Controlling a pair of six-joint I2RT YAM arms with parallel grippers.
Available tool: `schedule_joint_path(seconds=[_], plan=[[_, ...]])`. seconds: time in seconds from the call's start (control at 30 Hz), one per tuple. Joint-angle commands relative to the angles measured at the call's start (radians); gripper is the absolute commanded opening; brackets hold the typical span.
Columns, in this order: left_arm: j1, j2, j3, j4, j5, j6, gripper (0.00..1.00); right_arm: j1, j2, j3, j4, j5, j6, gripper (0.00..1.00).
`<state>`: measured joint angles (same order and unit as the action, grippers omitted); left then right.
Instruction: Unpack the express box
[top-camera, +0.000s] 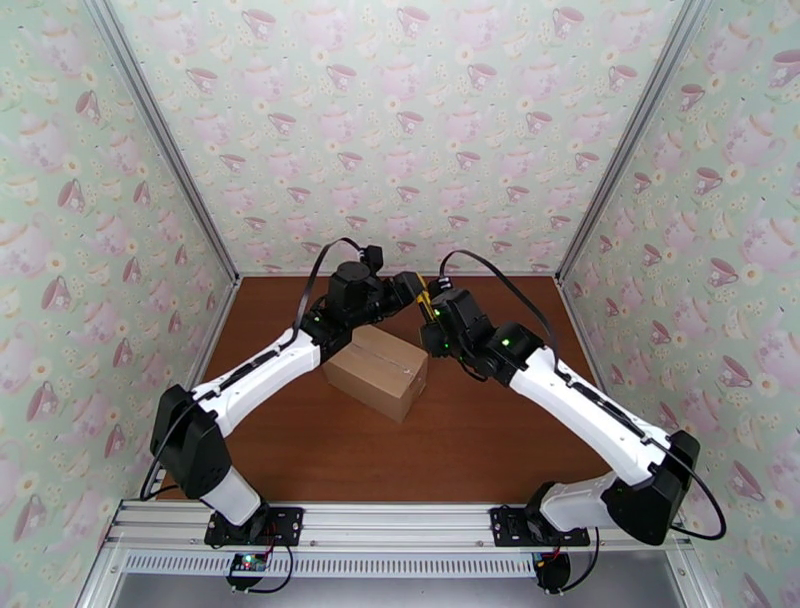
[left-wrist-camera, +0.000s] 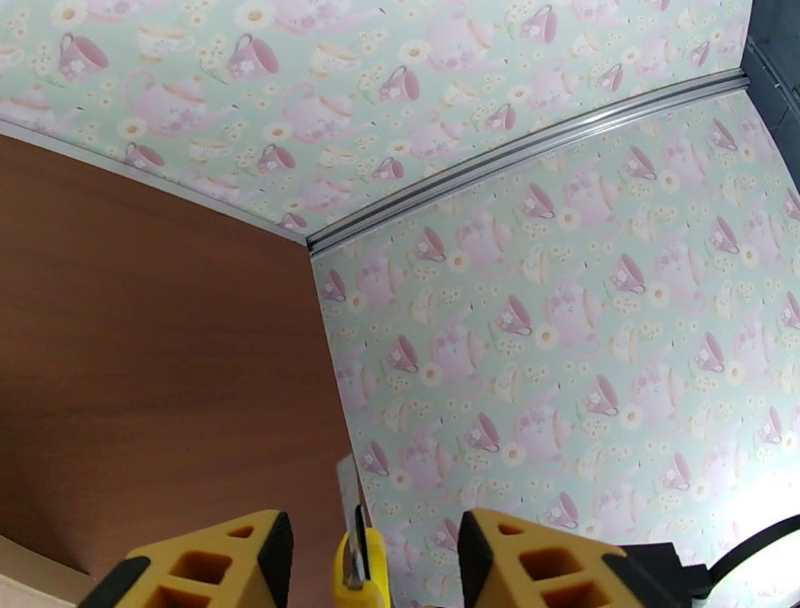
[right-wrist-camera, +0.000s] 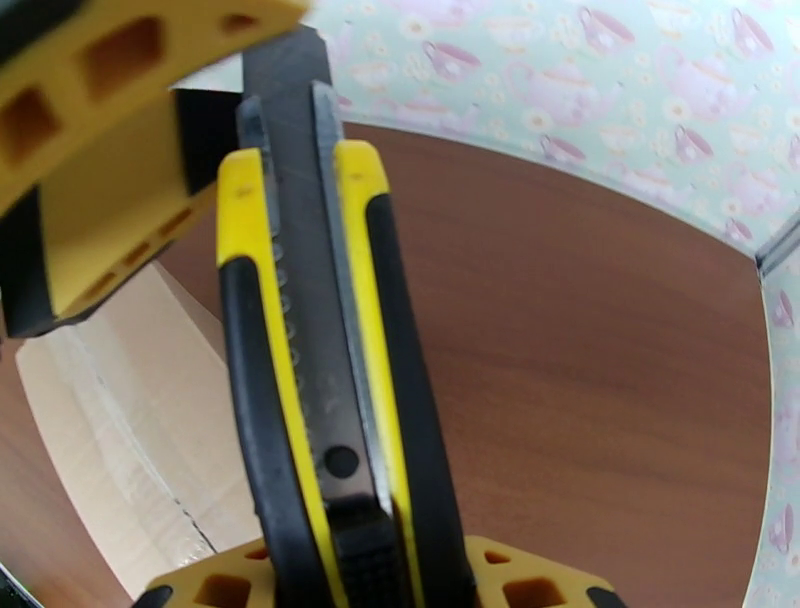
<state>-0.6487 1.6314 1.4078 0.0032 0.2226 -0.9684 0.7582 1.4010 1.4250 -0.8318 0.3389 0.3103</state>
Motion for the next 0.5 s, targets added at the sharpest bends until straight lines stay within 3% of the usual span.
schedule_joint_path(seconds=[0.0, 0.3, 0.47], plan=[[0.001, -0.066, -0.044, -0.009, -0.002, 0.015, 0.50, 0.001, 0.013, 0.043, -0.061, 0.058, 0.036, 0.00], [0.029, -0.306, -0.210, -0.270, -0.116, 0.110, 0.52, -0.016, 0.024, 0.022, -0.108, 0.128, 0.049, 0.00], [0.032, -0.461, -0.303, -0.493, -0.187, 0.150, 0.45, -0.069, 0.011, -0.014, -0.094, 0.092, 0.038, 0.00]])
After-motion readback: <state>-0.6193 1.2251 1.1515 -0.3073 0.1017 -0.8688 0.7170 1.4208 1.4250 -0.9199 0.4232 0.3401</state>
